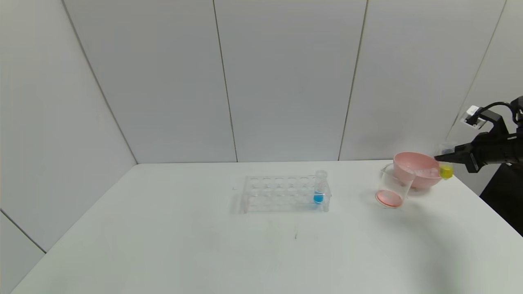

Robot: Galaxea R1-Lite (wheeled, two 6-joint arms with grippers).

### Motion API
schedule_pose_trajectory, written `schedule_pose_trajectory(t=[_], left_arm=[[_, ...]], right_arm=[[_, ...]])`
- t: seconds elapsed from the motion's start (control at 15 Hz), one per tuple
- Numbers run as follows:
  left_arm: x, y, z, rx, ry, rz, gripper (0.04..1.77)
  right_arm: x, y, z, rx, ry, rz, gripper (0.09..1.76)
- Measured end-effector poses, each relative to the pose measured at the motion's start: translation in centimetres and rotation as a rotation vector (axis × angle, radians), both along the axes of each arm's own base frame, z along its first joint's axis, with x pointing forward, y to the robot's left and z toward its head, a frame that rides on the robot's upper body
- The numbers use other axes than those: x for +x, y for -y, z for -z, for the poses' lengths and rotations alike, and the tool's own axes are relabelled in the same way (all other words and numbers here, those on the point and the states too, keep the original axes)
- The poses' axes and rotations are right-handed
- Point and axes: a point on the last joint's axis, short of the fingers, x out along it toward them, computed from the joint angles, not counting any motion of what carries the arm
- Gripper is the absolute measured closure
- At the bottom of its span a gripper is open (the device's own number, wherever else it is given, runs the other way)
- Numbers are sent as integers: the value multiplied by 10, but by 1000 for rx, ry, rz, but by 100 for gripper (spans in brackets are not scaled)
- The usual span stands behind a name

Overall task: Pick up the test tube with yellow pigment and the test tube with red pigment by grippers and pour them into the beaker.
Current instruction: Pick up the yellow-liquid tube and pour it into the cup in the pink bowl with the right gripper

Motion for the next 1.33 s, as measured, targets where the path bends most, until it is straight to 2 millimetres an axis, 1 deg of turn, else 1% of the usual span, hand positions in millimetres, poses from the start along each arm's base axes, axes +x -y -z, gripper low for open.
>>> schedule_pose_trajectory(t=[0.2,0.47,0.67,0.87,1.0,1.33], left_arm=[[0,0,0,0,0,0,9],[0,0,0,0,0,0,9],[0,0,0,0,0,0,9],[0,0,0,0,0,0,9],[0,0,0,0,0,0,9],[0,0,0,0,0,0,9]], right_arm=[[12,-9,-3,-47,-15,-76,133],[22,-18,-17,-101,-34,-151,133],[31,-27,-20,-201,4,-182,133],[32,-32,-19,-286,-12,-181,133],[29,-36,-19,-332,-39,-187,133],[26,-45,-28,-483,-41,-175,133]])
